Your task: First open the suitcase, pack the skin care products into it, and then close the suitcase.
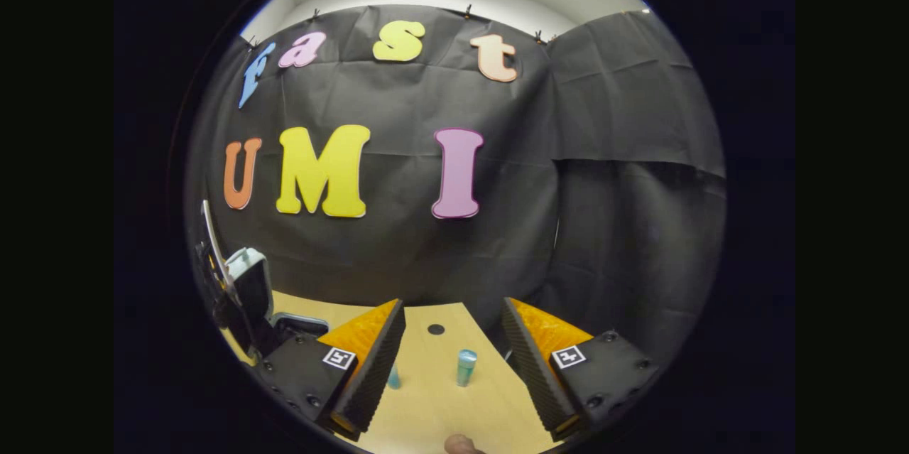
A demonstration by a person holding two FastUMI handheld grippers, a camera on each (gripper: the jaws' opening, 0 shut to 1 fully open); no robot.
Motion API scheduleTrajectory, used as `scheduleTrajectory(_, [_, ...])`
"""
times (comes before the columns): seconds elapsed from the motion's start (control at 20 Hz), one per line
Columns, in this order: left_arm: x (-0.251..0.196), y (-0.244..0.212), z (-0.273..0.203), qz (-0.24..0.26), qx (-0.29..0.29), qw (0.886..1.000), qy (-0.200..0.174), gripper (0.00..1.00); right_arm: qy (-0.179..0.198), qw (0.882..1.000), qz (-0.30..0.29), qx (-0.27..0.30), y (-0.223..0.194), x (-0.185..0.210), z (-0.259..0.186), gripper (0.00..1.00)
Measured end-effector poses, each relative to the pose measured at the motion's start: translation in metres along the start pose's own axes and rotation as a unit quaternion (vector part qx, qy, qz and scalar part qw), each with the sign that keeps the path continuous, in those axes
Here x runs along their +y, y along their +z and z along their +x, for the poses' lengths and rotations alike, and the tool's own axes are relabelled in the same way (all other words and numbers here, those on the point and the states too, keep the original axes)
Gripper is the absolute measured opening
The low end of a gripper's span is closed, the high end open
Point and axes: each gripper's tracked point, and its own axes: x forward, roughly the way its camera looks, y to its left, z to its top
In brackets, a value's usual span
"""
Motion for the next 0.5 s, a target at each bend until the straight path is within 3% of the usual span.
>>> scheduleTrajectory(0.2, [0.032,-0.056,0.006,-0.01,0.0,1.0,0.005,0.02,-0.005,1.0,-0.012,0.0,0.003,0.036,-0.021,0.81])
scheduleTrajectory(0.35, [0.048,-0.114,0.022,0.035,0.026,0.999,-0.002,0.03,-0.007,1.0,-0.022,0.006,0.0,0.053,-0.032,0.81])
scheduleTrajectory(0.5, [0.046,-0.169,0.042,0.005,0.057,0.998,-0.025,0.03,-0.013,0.999,-0.038,0.015,-0.005,0.061,-0.036,0.81])
